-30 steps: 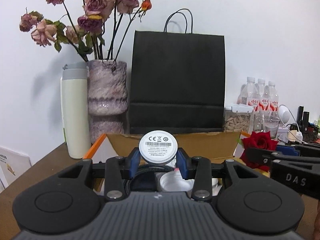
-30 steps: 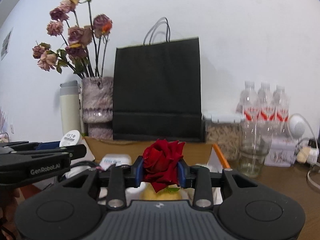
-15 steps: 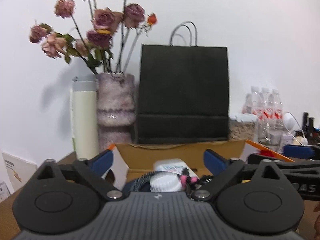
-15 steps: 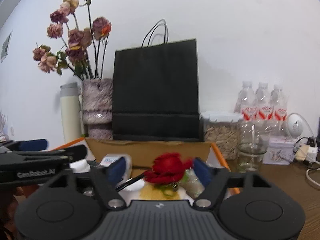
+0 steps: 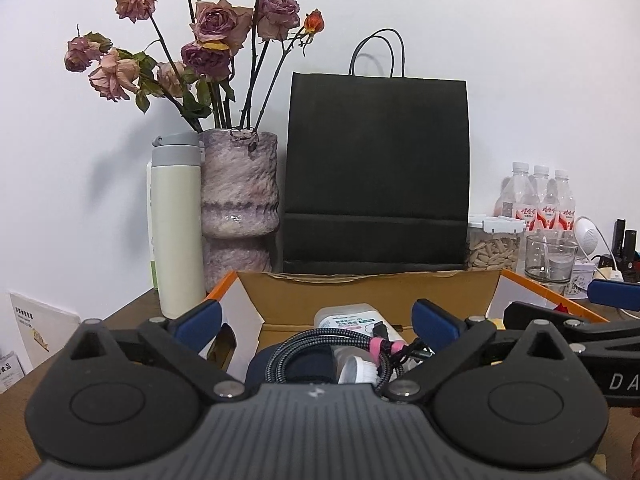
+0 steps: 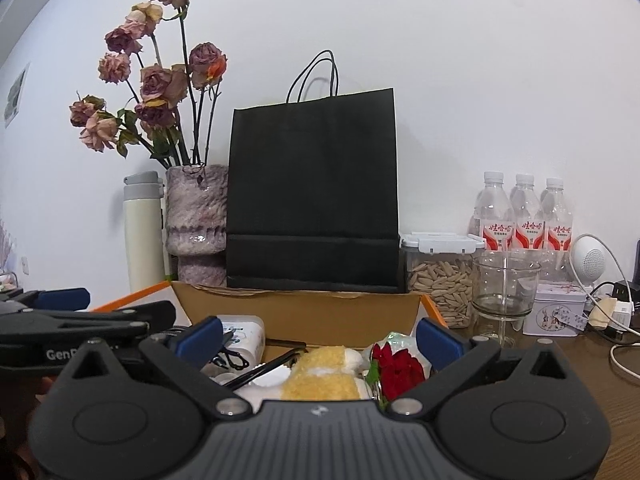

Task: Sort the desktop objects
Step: 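Open both tools to release the rose and disc into the box, then withdraw both tools toward the yellow block and small white cap, then grasp the small white cap with the left tool while the right tool grasps the yellow block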

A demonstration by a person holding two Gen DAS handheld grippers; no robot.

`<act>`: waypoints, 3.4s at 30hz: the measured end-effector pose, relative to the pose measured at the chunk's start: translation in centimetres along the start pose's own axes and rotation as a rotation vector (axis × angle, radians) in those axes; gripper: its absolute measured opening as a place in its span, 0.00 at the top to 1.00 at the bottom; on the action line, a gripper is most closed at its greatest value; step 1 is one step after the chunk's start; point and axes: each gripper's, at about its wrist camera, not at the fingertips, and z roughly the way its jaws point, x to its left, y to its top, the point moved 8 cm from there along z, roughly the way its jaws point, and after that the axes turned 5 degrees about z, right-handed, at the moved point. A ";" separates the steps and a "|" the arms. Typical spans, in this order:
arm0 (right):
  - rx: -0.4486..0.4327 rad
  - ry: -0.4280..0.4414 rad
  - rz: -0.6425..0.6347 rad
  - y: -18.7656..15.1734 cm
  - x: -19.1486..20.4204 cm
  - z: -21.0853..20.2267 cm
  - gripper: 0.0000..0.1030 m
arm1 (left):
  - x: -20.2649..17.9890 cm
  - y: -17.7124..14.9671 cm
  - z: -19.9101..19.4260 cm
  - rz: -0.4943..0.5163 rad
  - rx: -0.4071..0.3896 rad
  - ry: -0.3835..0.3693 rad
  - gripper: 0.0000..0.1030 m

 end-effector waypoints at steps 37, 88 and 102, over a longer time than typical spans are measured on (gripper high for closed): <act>0.106 -0.008 0.013 -2.3 -2.6 -9.4 0.00 | -4.7 -3.7 -8.5 -0.027 0.227 -0.048 0.00; 0.499 -0.024 0.073 -7.2 -9.2 -8.0 0.02 | -10.9 -5.7 -7.1 -0.004 0.404 -0.274 0.75; 0.487 0.025 0.004 -7.3 -1.2 -5.5 0.44 | -3.7 -5.6 -6.4 0.016 0.375 -0.194 0.75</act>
